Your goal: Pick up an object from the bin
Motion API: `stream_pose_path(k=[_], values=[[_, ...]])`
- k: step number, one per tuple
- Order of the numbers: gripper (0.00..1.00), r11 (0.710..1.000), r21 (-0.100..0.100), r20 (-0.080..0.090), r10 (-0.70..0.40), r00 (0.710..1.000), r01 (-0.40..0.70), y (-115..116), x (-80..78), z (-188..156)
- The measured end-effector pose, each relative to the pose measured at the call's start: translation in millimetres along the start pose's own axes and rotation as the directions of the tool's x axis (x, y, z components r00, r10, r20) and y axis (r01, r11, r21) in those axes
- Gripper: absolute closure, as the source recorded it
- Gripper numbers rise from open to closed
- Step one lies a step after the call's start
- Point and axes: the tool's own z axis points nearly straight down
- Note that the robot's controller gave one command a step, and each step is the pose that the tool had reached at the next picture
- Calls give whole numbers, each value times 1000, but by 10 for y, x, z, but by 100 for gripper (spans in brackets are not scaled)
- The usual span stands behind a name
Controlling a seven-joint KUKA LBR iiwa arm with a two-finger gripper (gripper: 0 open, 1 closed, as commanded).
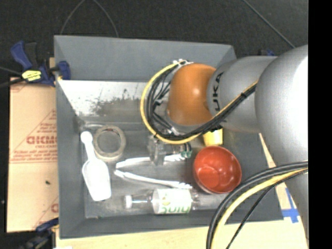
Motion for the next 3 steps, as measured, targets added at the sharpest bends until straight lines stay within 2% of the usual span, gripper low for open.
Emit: stream_pose_path(k=[1, 2, 3], values=[[100, 997, -1, 7, -73, 997, 73, -96, -75, 50], [100, 994, 1, 1, -111, 994, 111, 109, 186, -733], [100, 999, -2, 5, 39, 999, -39, 215, 299, -46]])
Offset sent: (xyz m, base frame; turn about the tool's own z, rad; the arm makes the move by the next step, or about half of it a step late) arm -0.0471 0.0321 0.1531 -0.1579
